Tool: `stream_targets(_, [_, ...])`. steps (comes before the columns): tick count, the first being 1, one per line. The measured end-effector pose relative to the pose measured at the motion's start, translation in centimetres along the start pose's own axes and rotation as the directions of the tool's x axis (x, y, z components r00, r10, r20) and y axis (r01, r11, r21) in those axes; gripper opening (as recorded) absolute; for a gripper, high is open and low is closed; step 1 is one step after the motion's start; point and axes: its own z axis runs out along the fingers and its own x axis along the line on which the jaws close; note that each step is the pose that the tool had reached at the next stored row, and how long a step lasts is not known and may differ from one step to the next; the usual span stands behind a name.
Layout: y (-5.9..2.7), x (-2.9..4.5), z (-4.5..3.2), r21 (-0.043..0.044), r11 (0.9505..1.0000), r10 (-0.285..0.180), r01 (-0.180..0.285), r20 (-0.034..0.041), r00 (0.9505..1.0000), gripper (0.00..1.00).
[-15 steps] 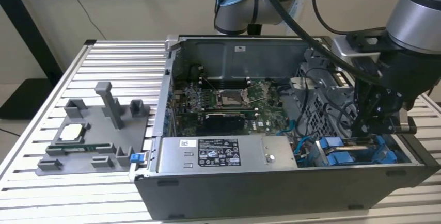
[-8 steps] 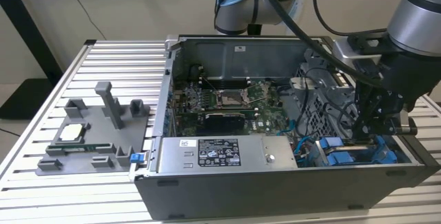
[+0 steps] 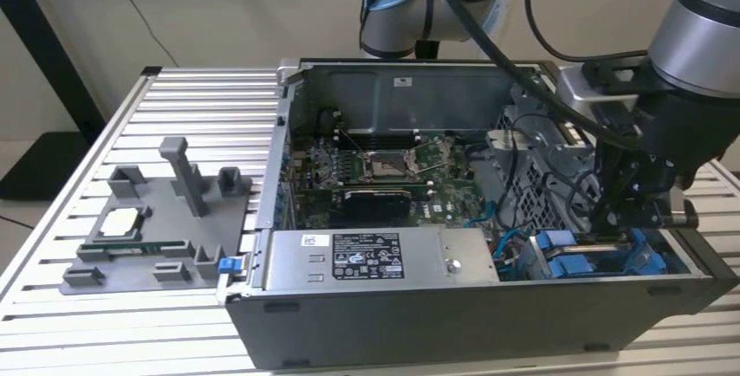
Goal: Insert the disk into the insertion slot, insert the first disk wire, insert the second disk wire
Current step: 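Insert the second disk wire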
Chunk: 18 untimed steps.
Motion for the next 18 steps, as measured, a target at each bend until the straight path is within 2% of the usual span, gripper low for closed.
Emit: stream_targets(18, [-0.01,-0.24,0.73,0.0026,1.0,0.0,0.0,0.0006,1.0,0.0])
